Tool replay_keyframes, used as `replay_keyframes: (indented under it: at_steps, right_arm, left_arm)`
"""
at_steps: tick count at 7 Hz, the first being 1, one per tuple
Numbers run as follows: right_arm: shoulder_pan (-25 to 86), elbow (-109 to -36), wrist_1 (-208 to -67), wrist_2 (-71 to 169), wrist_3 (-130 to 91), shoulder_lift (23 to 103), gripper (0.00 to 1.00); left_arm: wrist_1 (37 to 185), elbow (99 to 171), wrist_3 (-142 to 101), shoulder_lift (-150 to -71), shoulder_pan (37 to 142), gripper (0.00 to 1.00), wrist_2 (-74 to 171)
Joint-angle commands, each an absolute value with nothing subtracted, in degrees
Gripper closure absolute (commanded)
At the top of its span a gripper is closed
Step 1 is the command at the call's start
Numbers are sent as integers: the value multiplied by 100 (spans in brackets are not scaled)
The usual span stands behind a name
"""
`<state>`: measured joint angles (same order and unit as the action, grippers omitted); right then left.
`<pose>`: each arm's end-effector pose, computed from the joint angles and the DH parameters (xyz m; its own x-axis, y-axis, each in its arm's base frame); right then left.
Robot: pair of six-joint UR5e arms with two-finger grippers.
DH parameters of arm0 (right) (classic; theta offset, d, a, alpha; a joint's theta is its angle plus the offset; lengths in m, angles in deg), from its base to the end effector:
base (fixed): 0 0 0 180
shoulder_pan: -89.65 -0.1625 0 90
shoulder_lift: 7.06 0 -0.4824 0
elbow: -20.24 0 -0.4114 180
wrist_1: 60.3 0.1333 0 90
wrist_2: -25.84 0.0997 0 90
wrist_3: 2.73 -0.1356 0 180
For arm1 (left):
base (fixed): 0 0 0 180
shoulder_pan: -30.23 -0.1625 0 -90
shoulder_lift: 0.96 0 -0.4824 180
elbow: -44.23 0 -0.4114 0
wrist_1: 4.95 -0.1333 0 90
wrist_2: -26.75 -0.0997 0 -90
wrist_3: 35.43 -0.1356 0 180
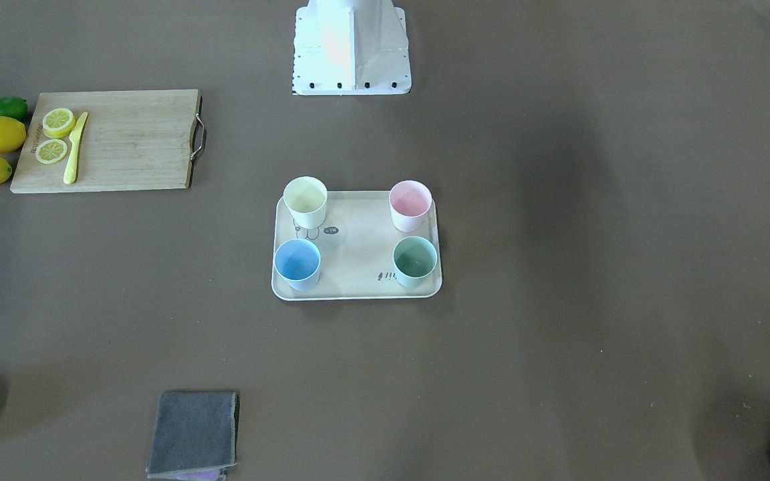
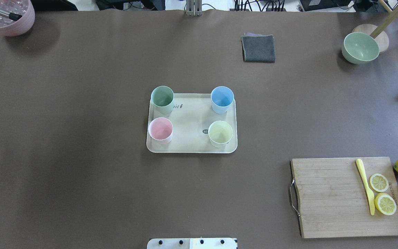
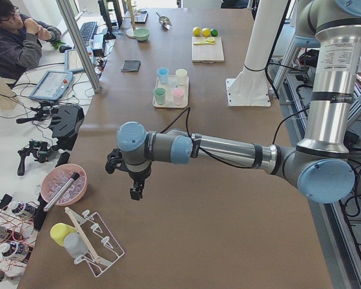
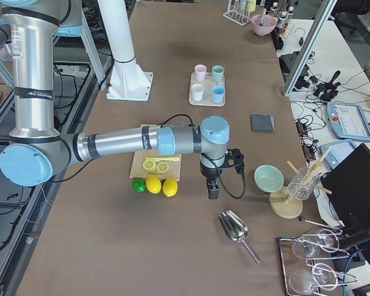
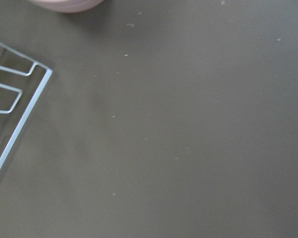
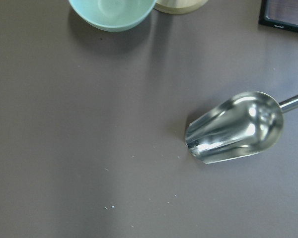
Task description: Place all cups on tray
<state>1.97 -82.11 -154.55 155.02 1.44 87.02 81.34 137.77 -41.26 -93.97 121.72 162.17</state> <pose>0.0282 -0.4812 0.6824 0.7678 -0.1479 0.6234 0.0965 0.9886 0.1157 -0.0507 -0.5372 0.6874 0.7016 0.1184 -0.7027 -0.0455 0.9915 0.1216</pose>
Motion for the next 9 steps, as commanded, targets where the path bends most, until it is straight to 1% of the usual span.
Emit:
replay_keyframes:
  at_steps: [1,4,5,9]
  right_arm:
    - [132,-8206,-15435,15512,193,8892,0]
    - [141,-8233,-15426,15521,211,8883,0]
    - [141,-8224,-15426,15521,211,8892,0]
    - [141,-8189,-15426,15521,211,8892,0]
  left_arm:
    - [8082,13756,-4114,-9080,12453,2,16237]
    - [8162,14089,-4175,-8701,12471,2,16193]
    - [8188,14334,-4158,-8517,12471,2,16184]
    - [8188,14354,-4158,-8454,12480,2,16176]
